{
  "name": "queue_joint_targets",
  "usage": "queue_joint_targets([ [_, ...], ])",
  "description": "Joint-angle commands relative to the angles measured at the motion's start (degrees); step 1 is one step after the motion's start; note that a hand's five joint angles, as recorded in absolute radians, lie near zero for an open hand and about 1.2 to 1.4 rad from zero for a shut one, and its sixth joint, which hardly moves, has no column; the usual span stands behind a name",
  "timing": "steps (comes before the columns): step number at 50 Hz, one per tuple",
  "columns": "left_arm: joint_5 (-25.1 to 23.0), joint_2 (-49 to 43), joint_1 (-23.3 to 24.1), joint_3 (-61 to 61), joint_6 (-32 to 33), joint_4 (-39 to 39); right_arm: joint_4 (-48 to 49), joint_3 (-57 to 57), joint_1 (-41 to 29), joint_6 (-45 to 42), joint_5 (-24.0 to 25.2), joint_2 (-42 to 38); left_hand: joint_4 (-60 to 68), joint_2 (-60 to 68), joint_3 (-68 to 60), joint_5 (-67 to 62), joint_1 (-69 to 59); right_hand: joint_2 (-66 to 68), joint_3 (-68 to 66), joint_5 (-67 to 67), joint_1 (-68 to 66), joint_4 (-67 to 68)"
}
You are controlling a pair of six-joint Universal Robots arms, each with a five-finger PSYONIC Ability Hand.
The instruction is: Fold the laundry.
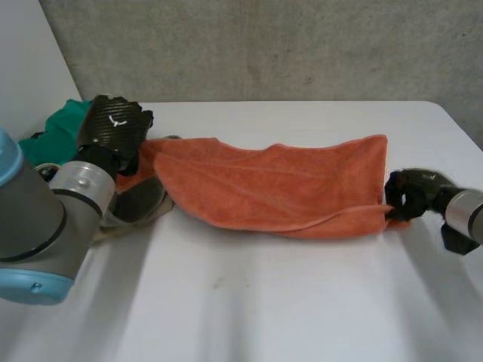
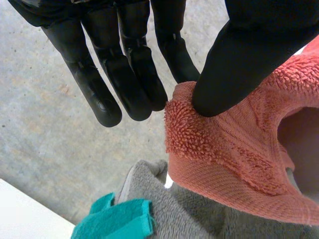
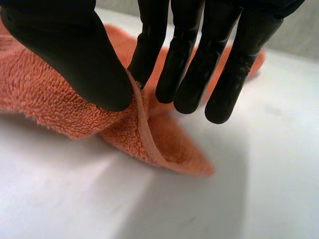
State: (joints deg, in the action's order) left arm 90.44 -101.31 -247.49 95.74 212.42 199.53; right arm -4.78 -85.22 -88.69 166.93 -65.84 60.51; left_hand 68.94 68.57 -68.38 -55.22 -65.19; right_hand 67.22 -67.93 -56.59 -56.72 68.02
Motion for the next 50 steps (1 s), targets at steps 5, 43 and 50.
queue_joint_targets([
  [5, -0.4, 10.5, -2.0, 0.8, 0.8, -23.4, -20.2, -0.2, 5.0, -32.4, -0.6, 23.9, 11.1, 11.4, -11.6, -14.8, -14.8, 12.8, -12.1, -13.4, -23.3, 12.0],
  [43, 2.0, -13.7, -1.3, -10.3, 0.2, -17.3, -25.1, 7.5, -2.8, -30.0, -10.6, 1.7, 11.1, 11.4, -11.6, -14.8, -14.8, -27.0, 27.7, 26.4, 16.5, -27.8],
  [50, 2.1, -13.8, -1.2, -10.3, 0.4, -17.3, -28.0, 7.0, -1.1, -30.4, -10.6, 0.8, 11.1, 11.4, -11.6, -14.8, -14.8, -21.2, 21.9, 20.5, 10.7, -22.0],
])
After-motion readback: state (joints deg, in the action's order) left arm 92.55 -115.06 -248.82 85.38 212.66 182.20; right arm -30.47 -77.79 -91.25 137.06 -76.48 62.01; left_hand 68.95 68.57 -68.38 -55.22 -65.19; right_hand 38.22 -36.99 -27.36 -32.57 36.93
